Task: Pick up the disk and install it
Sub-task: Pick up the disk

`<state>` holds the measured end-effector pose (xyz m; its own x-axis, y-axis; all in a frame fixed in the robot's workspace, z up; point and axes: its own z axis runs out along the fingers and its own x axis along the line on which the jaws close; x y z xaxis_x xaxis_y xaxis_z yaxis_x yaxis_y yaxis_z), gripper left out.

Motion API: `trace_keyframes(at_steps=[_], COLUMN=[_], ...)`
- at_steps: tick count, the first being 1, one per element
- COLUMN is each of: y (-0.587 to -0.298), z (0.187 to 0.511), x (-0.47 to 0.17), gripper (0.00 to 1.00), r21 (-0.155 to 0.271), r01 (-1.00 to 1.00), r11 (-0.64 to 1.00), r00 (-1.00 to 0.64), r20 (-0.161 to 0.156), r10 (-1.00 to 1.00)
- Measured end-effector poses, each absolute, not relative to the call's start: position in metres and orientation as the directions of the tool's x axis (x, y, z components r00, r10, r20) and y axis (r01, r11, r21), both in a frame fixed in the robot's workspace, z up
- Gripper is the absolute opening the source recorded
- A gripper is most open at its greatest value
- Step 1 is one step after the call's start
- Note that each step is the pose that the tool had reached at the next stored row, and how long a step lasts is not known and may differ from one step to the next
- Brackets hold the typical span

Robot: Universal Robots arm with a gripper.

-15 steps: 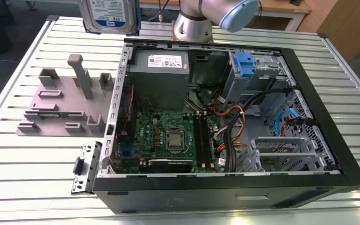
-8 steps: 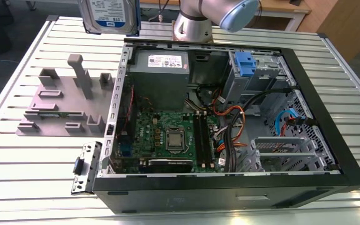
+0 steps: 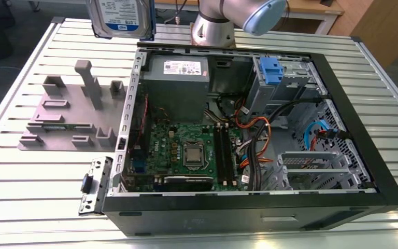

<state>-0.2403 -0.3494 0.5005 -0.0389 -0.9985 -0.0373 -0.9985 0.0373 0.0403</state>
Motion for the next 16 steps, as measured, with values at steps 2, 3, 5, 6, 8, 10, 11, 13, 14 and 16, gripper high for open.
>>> trace_keyframes(at_steps=[2,3,5,6,8,10,11,13,14,16], y=[-0.3498,-0.35,-0.3505,-0.3507,-0.3511,-0.3516,-0.3518,-0.3522,-0.3524,-0.3529], z=[0.5005,0.5004,0.5004,0.5004,0.5004,0.5004,0.5004,0.5004,0.5003,0.5003], x=[-0.2402,-0.2402,-0.2401,-0.24,-0.24,-0.2399,-0.2398,-0.2397,-0.2397,-0.2396], gripper=[0.36,0.36,0.36,0.36,0.36,0.36,0.36,0.36,0.36,0.36], r21=[0.04,0.04,0.04,0.04,0.04,0.04,0.04,0.04,0.04,0.04], r01=[-0.998,-0.998,-0.998,-0.998,-0.998,-0.998,-0.998,-0.998,-0.998,-0.998], r11=[0.037,0.037,0.037,0.037,0.037,0.037,0.037,0.037,0.037,0.037], r00=[-0.039,-0.039,-0.039,-0.039,-0.039,-0.039,-0.039,-0.039,-0.039,-0.039], r20=[-0.037,-0.037,-0.037,-0.037,-0.037,-0.037,-0.037,-0.037,-0.037,-0.037], r10=[-0.999,-0.999,-0.999,-0.999,-0.999,-0.999,-0.999,-0.999,-0.999,-0.999])
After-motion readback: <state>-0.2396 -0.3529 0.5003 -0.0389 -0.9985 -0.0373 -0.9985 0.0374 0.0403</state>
